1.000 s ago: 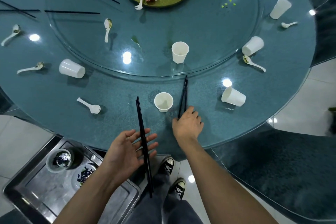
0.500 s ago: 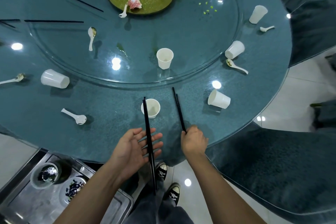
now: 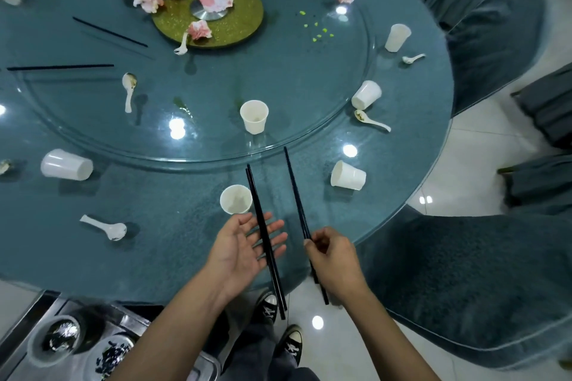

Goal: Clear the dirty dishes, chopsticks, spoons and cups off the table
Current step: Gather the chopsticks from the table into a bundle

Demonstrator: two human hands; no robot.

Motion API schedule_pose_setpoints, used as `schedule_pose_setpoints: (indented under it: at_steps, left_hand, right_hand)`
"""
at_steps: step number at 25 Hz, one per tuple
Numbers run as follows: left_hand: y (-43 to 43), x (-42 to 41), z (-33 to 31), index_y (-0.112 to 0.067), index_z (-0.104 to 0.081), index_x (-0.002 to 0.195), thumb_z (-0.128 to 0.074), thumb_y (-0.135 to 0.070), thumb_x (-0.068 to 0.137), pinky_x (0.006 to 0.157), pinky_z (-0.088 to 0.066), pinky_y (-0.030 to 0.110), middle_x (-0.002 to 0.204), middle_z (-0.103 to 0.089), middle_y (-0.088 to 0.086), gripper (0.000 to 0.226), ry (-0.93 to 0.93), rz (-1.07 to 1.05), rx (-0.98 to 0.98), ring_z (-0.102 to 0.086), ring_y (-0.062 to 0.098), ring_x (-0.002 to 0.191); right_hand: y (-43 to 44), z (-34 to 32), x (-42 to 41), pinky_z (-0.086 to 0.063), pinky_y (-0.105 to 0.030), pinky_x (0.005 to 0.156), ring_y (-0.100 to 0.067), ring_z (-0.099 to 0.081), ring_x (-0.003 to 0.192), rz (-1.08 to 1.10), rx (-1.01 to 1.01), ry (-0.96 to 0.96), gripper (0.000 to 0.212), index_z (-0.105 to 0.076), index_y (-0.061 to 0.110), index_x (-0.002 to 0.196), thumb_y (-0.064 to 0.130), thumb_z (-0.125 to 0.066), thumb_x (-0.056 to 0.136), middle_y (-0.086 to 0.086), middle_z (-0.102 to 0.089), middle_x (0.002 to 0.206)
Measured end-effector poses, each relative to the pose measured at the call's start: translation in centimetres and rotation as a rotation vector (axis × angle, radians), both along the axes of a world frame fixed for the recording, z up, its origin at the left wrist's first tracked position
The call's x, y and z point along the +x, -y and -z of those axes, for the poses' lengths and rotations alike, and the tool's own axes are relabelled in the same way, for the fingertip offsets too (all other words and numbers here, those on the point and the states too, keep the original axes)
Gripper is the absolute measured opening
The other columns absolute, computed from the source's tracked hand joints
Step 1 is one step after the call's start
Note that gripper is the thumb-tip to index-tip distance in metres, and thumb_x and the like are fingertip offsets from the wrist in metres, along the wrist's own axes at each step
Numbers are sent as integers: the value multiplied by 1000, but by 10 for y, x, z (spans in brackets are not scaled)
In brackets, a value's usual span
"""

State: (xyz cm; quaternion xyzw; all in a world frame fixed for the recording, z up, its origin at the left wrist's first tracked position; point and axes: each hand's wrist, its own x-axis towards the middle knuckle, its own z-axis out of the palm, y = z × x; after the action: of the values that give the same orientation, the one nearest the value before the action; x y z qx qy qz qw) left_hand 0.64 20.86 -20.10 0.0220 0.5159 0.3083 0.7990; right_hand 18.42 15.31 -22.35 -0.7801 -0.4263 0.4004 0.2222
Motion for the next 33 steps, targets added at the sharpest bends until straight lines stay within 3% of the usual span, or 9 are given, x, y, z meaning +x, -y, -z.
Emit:
schedule_pose_setpoints:
  at_steps: [3, 8, 13, 19, 24, 33]
  left_hand:
    - [-9, 19, -4, -6, -61, 127, -45, -30, 97, 93, -51, 49, 129, -67, 20, 42, 17, 16, 12, -64, 37, 110]
    - [-12, 45, -11, -5, -60, 124, -42, -28, 98, 99, -49, 53, 127, -68, 22, 39, 101, 48, 25, -65, 39, 108]
    - [-18, 56, -15, -7, -60, 118, -41, -27, 99, 96, -49, 50, 116, -73, 19, 33, 85, 110, 58, -68, 36, 104]
    - [-22, 62, -19, -9, -61, 131, -45, -32, 97, 94, -48, 47, 131, -68, 18, 44, 95, 203, 59, -62, 36, 116]
    - [-27, 70, -24, -12, -61, 114, -53, -35, 80, 90, -46, 44, 130, -68, 18, 42, 108, 252, 79, -57, 34, 116]
    - [-37, 86, -37, -6, -53, 139, -54, -33, 81, 88, -54, 48, 127, -69, 19, 64, 144, 270, 92, -69, 33, 106]
  right_hand:
    - [8, -25, 3, -49, -19, 66, -2, -59, 67, -61, 8, -108, 11, -63, 25, 83, 25, -69, 92, 8, -65, 73]
    - [20, -38, 6, -47, -19, 59, -2, -55, 57, -36, -17, -78, 12, -66, 19, 79, 27, -73, 86, 3, -65, 66]
    - [23, -45, 14, -56, -24, 70, -4, -66, 68, 59, 44, -70, 10, -70, 24, 82, 30, -77, 86, 5, -71, 74]
    - [9, -56, 20, -58, -29, 71, -6, -65, 70, 148, 107, -17, 10, -70, 25, 87, 32, -77, 88, 4, -70, 74]
    - [-5, -61, 21, -59, -34, 71, -7, -65, 70, 127, 99, 56, 10, -69, 26, 92, 33, -75, 88, 6, -68, 74]
    - [-3, -73, 46, -59, -31, 72, -4, -64, 73, 170, 196, 168, 9, -68, 33, 93, 42, -67, 93, 12, -67, 80]
